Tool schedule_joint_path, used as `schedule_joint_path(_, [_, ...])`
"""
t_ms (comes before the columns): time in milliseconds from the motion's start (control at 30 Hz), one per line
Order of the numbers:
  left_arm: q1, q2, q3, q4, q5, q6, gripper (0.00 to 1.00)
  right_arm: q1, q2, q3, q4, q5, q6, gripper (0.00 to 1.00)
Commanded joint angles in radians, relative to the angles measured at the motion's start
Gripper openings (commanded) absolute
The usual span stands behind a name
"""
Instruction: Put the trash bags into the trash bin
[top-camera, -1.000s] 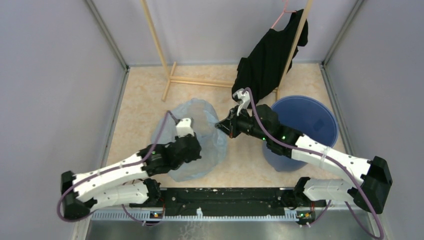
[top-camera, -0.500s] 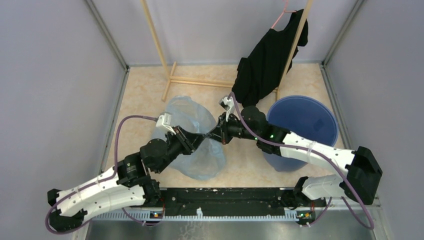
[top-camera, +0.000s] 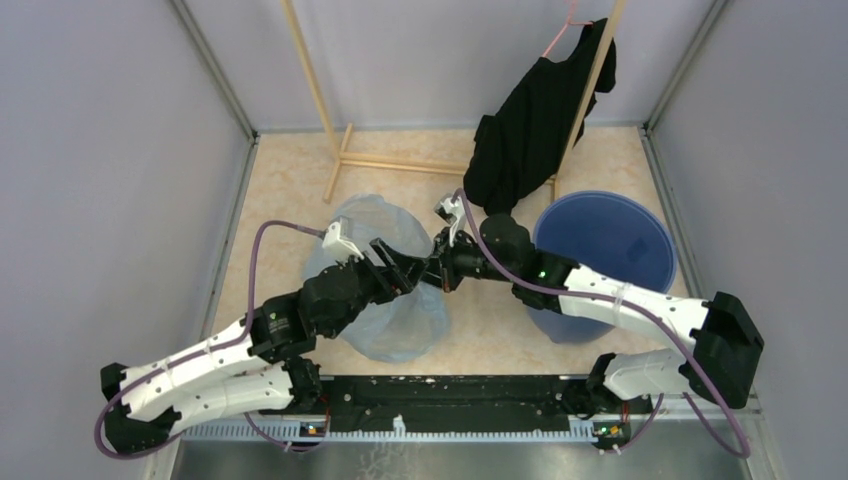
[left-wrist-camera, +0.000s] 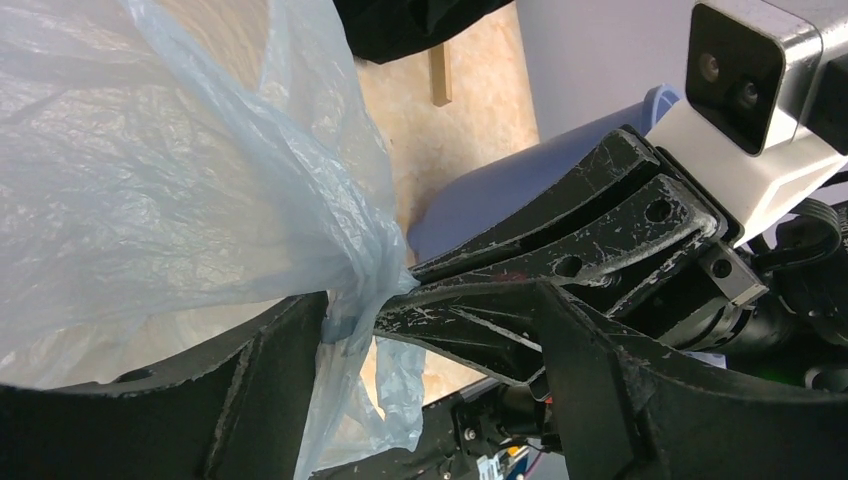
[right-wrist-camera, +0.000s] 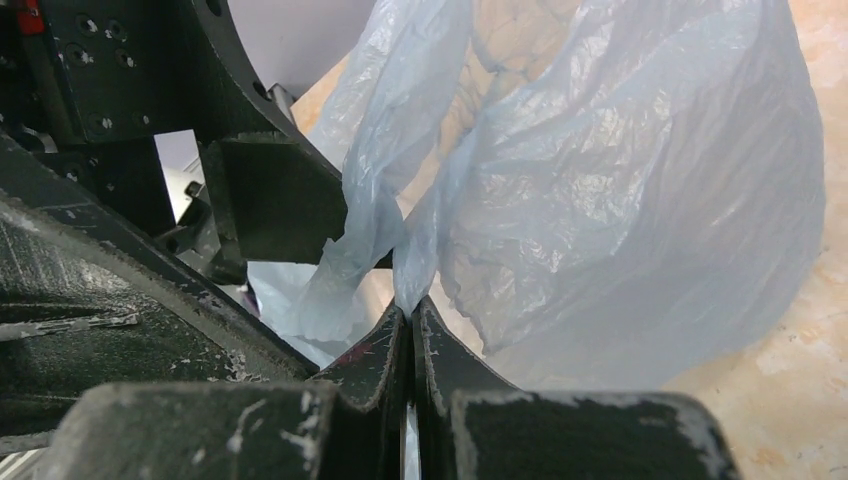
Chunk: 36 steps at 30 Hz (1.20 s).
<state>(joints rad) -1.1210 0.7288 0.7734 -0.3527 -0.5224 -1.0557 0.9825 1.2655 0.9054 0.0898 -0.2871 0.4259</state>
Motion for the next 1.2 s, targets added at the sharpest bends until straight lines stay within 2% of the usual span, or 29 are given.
schedule_joint_path(0, [0.0,0.04,0.051,-0.018,-0.038,-0.062,0.82,0.018,-0.034,0.021,0.095,-0.043,-0.026,0.0])
schedule_joint_path(100, [-0.001,0.062,0.078,-0.074,-0.069,-0.105,0.79,0.018,-0.055,0.003,0.105,-0.036,-0.024,0.0])
schedule_joint_path(167, [0.0,0.061,0.086,-0.118,-0.09,-0.148,0.74,0.018,-0.075,-0.013,0.116,-0.024,-0.023,0.0])
schedule_joint_path(267, [0.0,0.032,0.055,-0.121,-0.103,-0.174,0.7,0.018,-0.098,-0.031,0.121,-0.008,-0.024,0.0])
schedule_joint_path(400, [0.0,-0.018,-0.008,-0.02,-0.102,-0.15,0.7,0.018,-0.091,-0.028,0.125,-0.028,-0.026,0.0])
schedule_joint_path(600, [0.0,-0.006,0.013,-0.058,-0.141,-0.189,0.76,0.026,-0.073,-0.029,0.155,-0.077,-0.025,0.0])
schedule_joint_path(733, [0.0,0.014,0.021,-0.032,-0.134,-0.183,0.74,0.031,-0.06,-0.022,0.158,-0.092,-0.03,0.0])
schedule_joint_path(800, [0.0,0.02,0.02,0.001,-0.123,-0.161,0.67,0.034,-0.054,-0.02,0.157,-0.091,-0.032,0.0])
schedule_joint_path(900, [0.0,0.027,0.029,0.019,-0.115,-0.125,0.48,0.033,-0.053,-0.016,0.145,-0.077,-0.037,0.0])
schedule_joint_path(1000, [0.0,0.017,0.025,0.009,-0.128,-0.122,0.19,0.033,-0.057,0.001,0.094,-0.041,-0.057,0.0])
schedule_joint_path(1033, [0.0,0.011,0.02,0.012,-0.132,-0.117,0.13,0.033,-0.059,0.016,0.061,-0.024,-0.072,0.02])
schedule_joint_path(1100, [0.0,0.0,0.015,0.006,-0.143,-0.111,0.04,0.033,-0.071,0.056,-0.039,0.023,-0.109,0.15])
schedule_joint_path(1167, [0.0,-0.011,0.012,0.002,-0.15,-0.086,0.0,0.033,-0.104,0.098,-0.16,0.085,-0.163,0.3])
